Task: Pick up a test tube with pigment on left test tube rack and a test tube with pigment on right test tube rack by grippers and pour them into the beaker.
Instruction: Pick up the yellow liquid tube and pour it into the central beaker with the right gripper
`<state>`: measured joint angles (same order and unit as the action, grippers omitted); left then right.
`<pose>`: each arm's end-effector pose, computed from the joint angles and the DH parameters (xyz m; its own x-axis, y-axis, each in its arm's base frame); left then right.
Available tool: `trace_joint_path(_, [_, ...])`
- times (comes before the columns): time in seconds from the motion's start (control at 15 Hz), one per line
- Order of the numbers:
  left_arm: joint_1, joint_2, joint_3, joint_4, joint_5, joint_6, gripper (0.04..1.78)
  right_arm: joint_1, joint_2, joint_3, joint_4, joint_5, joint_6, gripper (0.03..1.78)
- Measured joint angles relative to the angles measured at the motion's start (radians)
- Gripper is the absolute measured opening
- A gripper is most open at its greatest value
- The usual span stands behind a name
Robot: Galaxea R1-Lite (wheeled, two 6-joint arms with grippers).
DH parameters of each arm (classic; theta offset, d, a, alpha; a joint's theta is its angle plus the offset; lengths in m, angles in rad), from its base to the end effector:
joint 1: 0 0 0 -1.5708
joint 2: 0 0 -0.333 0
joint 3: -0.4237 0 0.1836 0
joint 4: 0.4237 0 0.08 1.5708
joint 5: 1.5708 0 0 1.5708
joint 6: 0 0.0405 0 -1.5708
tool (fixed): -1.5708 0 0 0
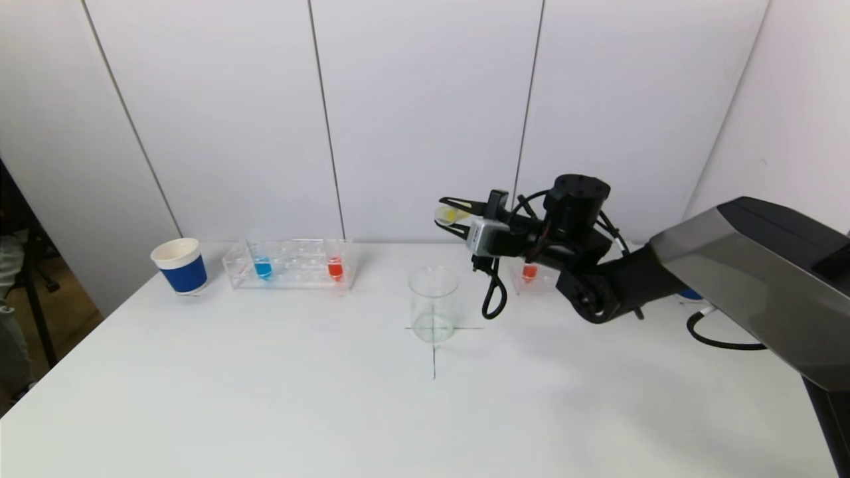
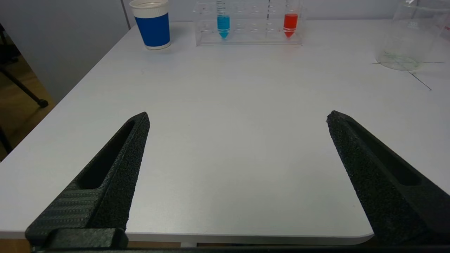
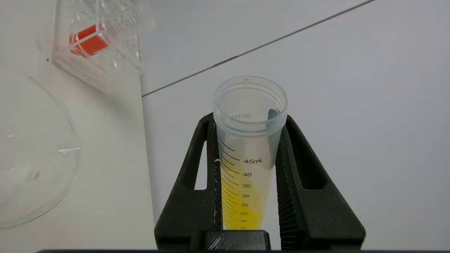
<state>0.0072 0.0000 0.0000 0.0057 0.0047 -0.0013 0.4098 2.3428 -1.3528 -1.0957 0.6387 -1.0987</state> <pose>-0.0451 -0.0001 0.0748 0.9999 0.0119 -0.0057 -0.0119 0.9999 -0.0013 0.4482 0.2210 0.1520 0.4948 0.8649 0.0847 -0.3066 0.2649 -0.9142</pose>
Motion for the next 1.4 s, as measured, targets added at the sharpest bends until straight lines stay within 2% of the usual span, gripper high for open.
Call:
trace_joint_path(0.53, [0.0, 0.0, 0.0, 0.0, 0.001, 0.0, 1.76, -0.002, 0.003, 0.05, 0.01, 0.011, -0.093, 0.49])
trace_joint_path(0.87, [0.0, 0.0, 0.0, 0.0, 0.001, 0.0, 1.76, 0.003, -0.012, 0.04, 0.132, 0.017, -0.181, 0.49])
trace_joint_path(1.4, [0.0, 0.0, 0.0, 0.0, 0.0, 0.0, 1.76, 0.031, -0.032, 0.027, 0.241, 0.014, -0.299, 0.49])
